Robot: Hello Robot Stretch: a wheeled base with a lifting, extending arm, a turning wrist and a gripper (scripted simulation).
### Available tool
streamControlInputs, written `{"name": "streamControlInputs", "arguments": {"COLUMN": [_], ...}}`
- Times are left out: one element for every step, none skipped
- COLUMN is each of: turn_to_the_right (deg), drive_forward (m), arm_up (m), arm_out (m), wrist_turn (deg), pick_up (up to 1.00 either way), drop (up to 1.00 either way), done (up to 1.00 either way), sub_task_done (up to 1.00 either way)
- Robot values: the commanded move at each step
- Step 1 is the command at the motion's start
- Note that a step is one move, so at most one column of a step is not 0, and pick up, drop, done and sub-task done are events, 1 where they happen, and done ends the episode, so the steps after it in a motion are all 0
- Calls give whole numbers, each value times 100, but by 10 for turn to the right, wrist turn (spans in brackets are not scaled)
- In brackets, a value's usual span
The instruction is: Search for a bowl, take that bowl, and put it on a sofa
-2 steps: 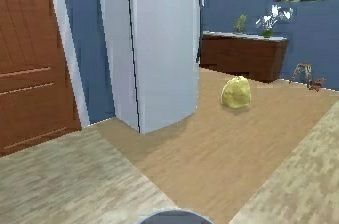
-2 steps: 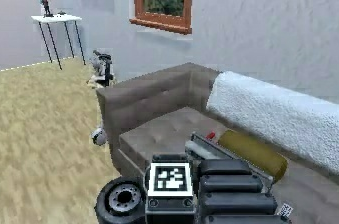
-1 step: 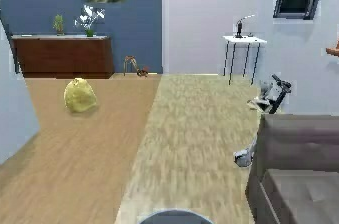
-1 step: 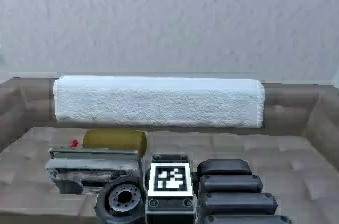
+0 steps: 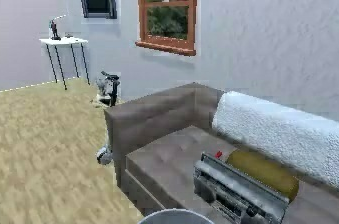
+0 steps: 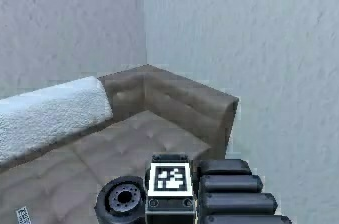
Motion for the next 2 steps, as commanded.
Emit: {"name": "streamControlInputs", "arguments": {"turn_to_the_right": [450, 330], "drive_forward": [0, 0], "arm_up": [0, 0], "arm_out": [0, 0], "wrist_turn": [0, 0], "pick_up": [0, 0], "drop": [0, 0], "done": [0, 0], "sub_task_done": [0, 0]}}
